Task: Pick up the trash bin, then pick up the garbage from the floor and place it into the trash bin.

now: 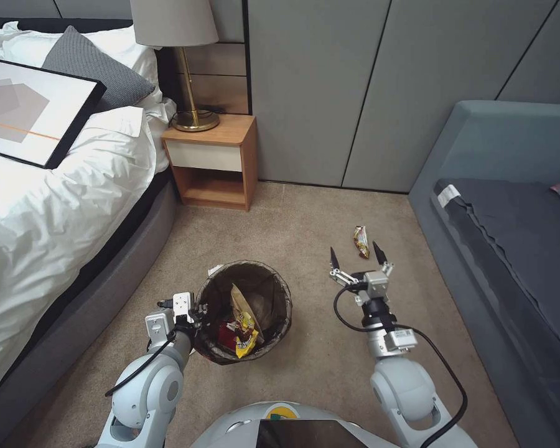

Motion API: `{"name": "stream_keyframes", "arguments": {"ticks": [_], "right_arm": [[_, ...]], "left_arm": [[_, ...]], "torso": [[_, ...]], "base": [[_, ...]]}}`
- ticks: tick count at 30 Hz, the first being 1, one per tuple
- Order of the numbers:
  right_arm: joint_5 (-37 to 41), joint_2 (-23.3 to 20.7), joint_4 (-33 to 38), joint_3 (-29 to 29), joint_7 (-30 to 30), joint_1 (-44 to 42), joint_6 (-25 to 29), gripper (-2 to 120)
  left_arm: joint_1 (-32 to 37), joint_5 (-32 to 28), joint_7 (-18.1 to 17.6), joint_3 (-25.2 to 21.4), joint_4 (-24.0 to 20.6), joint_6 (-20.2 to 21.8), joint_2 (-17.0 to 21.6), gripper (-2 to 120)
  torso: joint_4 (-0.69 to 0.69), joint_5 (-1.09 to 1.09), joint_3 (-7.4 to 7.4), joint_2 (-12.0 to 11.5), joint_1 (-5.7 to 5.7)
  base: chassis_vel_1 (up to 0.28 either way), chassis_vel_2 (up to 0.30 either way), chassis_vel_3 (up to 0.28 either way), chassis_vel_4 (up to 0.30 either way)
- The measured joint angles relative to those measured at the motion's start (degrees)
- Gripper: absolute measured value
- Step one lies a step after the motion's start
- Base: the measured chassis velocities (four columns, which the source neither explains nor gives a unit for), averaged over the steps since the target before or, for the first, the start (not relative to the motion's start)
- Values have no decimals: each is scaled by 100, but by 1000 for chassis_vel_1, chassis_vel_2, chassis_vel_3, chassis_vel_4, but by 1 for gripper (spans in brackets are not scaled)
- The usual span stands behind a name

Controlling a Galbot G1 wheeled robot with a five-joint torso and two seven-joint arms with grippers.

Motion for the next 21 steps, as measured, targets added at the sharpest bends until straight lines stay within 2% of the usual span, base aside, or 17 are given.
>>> {"name": "stream_keyframes", "arguments": {"ticks": [4,6,7,9,11,17,21], "right_arm": [[-99,60,14,269,103,-135,67,100],[-199,140,10,735,301,-364,112,100],[-199,140,10,735,301,-364,112,100],[-302,260,-61,1202,401,-617,186,100],[-359,325,-127,1383,459,-731,280,100],[-489,601,-296,1548,750,-1156,621,100],[-807,987,-461,1818,775,-1720,1167,100]], "left_arm": [[0,-9,1,0,2,0,18,3],[0,-15,18,-5,9,-3,58,3],[0,-15,18,-5,9,-3,58,3],[0,-15,42,-8,11,-18,87,3],[-2,-15,49,-12,12,-23,100,3],[-16,-11,76,-17,18,-43,134,3],[-40,-8,92,-40,35,-60,155,3]], "torso": [[0,1,0,0,0],[1,0,0,0,0],[1,0,0,0,0],[1,1,0,0,0],[0,0,0,0,0],[3,1,0,0,0],[0,0,0,0,0]], "base": [[0,0,0,0],[0,0,0,0],[0,0,0,0],[0,0,0,0],[0,0,0,0],[0,0,0,0],[0,0,0,0]]}}
